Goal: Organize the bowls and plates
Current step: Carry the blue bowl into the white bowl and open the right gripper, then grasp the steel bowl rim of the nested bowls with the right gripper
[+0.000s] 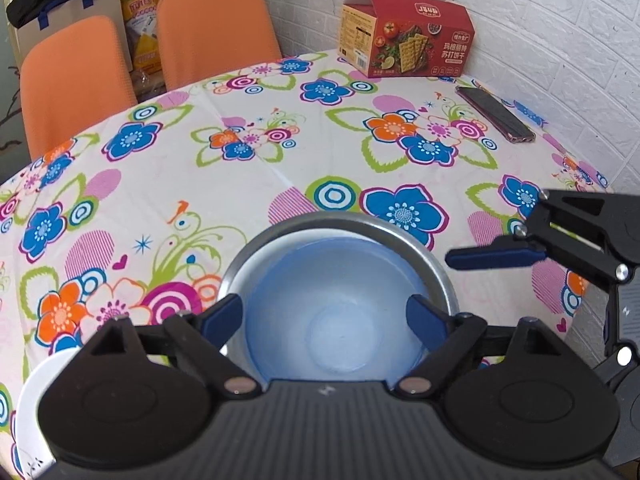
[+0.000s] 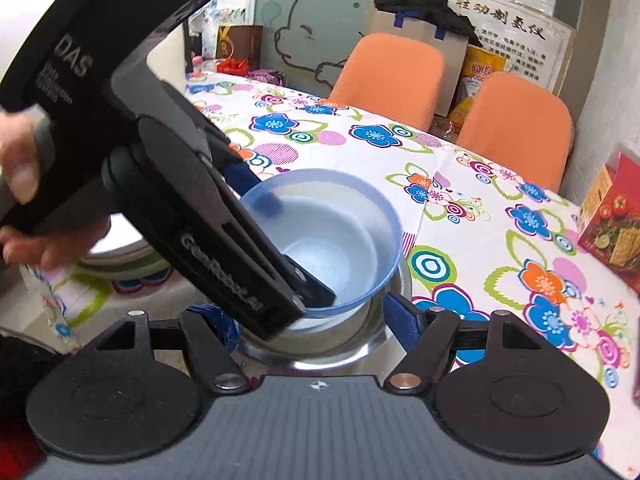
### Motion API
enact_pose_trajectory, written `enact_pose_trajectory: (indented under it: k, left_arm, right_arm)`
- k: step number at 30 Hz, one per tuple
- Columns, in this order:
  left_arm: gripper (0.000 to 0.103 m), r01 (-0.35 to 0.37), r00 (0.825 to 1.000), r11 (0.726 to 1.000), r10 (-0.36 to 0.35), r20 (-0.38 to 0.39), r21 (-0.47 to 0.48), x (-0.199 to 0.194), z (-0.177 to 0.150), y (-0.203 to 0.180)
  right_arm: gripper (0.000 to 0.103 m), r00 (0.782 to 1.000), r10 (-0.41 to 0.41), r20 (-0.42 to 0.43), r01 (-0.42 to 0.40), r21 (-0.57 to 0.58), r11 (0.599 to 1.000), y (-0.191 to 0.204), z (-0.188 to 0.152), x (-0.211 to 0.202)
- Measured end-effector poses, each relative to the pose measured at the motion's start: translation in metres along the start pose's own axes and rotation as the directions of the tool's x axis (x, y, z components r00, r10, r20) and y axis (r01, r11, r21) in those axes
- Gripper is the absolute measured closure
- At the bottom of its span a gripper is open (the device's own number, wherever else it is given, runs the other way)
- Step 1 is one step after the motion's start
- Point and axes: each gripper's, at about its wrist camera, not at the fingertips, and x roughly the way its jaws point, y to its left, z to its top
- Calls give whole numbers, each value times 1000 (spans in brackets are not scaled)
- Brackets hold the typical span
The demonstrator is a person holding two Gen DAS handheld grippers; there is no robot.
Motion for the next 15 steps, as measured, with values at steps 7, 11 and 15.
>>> enact_pose_trajectory:
  k: [7, 11, 15]
  left_arm:
    - [11, -45, 997, 999, 47, 60, -31, -17, -1, 6]
    - [10, -62, 995, 997, 66, 74, -47, -21, -6, 8]
    - [10, -87, 993, 995, 90, 74, -44, -23, -11, 10]
  right_arm:
    - [43, 1000, -23, -19, 23, -18, 1000, 8, -10, -19]
    - [43, 999, -25, 22, 24, 41, 999, 5, -13, -33]
    - [43, 998, -36, 57, 28, 135, 990, -5, -14, -34]
